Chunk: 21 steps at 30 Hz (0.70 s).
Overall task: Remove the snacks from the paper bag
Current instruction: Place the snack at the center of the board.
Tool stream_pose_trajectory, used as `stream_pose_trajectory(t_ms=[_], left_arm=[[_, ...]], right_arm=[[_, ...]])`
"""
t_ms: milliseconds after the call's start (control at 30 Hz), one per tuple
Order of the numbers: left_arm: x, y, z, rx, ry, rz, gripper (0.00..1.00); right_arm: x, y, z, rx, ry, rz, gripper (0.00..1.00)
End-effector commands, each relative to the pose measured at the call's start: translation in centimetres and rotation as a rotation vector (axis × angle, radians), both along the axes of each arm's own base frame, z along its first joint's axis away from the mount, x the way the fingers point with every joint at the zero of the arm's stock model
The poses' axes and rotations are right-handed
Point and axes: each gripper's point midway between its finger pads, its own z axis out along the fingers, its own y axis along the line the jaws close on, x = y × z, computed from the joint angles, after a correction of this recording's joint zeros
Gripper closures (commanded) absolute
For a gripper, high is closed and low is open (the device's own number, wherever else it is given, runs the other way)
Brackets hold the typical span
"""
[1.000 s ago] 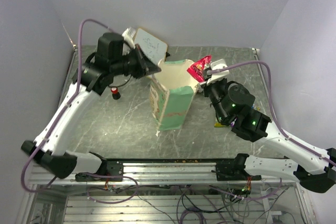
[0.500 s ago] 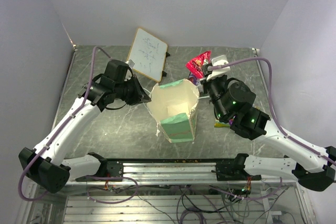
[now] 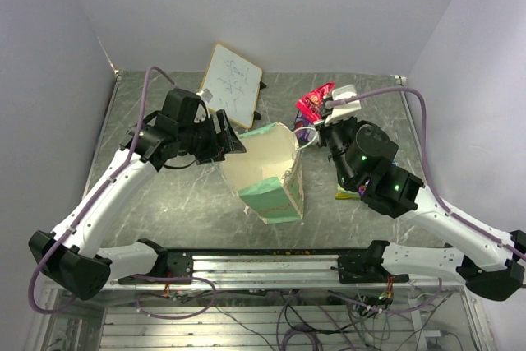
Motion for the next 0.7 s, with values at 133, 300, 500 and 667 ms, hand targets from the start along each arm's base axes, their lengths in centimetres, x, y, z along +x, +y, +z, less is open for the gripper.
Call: stream_pose_trajectory(t_ms=[133,300,500,667], left_arm=[[-0.4,2.1,2.6,0.063,-0.068,0.035,0.01],[-0.7,3.3,2.3,0.114,-0.064,0.064,0.01],[-1.1,4.2,3.0,0.163,-0.068,0.056,0.01],[-1.2,3.8,3.4,0.144,-0.075,0.039,0.01]], right_arm=[[6.0,-4.7,1.5,0.021,0.034,-0.151,1.0],[9.1,-7.5,-2.0,0.077,0.146,-0.234,1.0],[11.2,-9.9,-3.8,0.178,0.213,-0.231,1.0],[11.9,-8.2,-2.1,0.187,0.202,-0.127,1.0]])
